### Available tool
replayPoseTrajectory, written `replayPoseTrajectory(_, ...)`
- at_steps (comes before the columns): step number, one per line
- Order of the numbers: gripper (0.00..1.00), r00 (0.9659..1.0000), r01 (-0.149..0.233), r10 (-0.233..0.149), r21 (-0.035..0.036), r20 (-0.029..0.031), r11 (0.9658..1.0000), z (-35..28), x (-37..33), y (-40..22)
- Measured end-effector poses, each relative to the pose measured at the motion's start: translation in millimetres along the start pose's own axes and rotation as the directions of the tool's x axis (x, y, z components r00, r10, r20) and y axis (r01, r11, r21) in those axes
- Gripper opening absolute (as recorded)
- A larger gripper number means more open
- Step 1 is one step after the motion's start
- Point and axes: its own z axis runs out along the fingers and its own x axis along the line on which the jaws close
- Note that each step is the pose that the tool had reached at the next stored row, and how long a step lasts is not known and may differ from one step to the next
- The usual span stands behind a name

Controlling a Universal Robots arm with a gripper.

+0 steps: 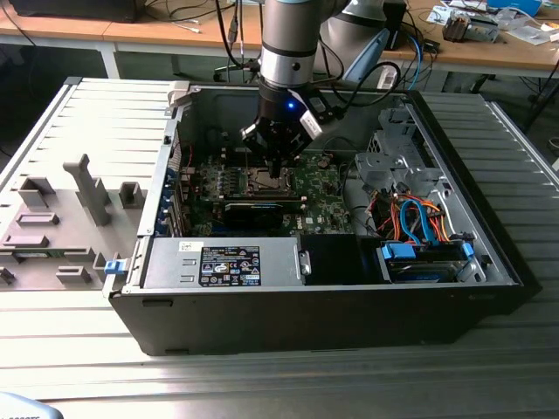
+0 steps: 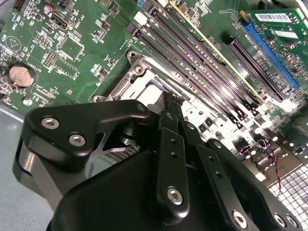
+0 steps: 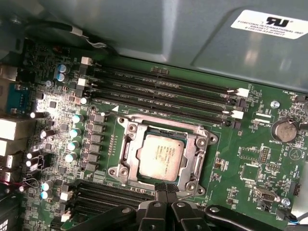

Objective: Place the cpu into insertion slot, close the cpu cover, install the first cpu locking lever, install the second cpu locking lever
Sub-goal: 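Install the first cpu locking lever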

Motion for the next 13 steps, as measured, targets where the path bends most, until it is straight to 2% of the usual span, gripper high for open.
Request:
replayPoseTrajectory(11, 0.11, 0.9998, 0.018, -0.018, 0.0006, 0.0015, 0.9998, 0.0, 0.0, 0.0)
replayPoseTrajectory(13, 0.11, 0.9999, 0.015, -0.015, -0.0055, 0.0026, 0.9999, 0.0, 0.0, 0.1)
